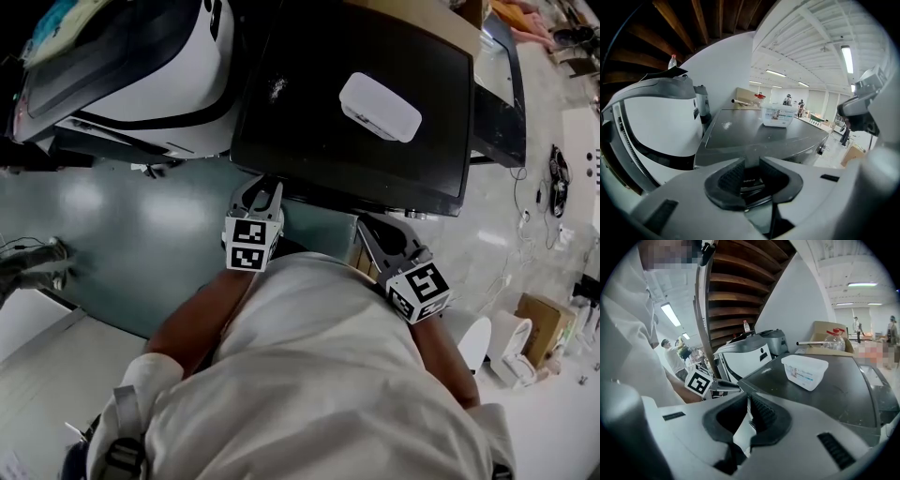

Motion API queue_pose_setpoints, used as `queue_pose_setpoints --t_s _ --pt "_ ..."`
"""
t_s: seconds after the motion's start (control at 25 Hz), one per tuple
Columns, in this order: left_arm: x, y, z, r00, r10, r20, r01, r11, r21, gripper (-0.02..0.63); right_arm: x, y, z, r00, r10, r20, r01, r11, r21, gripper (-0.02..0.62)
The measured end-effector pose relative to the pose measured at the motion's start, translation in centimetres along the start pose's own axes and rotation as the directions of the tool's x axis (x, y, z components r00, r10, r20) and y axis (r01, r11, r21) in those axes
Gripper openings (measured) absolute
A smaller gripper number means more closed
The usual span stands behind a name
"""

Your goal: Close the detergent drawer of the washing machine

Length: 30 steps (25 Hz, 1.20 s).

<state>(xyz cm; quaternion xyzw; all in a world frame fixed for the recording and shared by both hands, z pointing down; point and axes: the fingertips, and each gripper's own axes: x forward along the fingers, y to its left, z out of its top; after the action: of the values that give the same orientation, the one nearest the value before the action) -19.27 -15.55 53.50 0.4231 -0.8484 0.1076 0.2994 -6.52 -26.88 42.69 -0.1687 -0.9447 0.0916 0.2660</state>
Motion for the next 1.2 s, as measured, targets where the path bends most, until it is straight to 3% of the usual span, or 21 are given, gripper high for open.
queue_pose_setpoints --t_s 0.4,0.92,1.2 --pt "-3.1 -3.9 2.5 0.998 -0.030 0.052 0.029 1.000 0.012 -0.004 -3.7 0.0 -0.8 0.997 0.012 0.071 -0.011 1.000 -0.012 0.025" --pt "-9.5 -12.5 3.5 0.966 -0.239 0.102 0.240 0.971 0.005 -0.005 -9.0 2.0 -4.1 0.990 0.050 0.134 -0.044 0.998 -0.042 0.025" --pt "-13.3 -16.6 1.9 0.951 -0.283 0.120 0.284 0.959 0.009 -0.005 -12.2 4.0 -6.0 0.987 0.058 0.150 -0.050 0.997 -0.059 0.023"
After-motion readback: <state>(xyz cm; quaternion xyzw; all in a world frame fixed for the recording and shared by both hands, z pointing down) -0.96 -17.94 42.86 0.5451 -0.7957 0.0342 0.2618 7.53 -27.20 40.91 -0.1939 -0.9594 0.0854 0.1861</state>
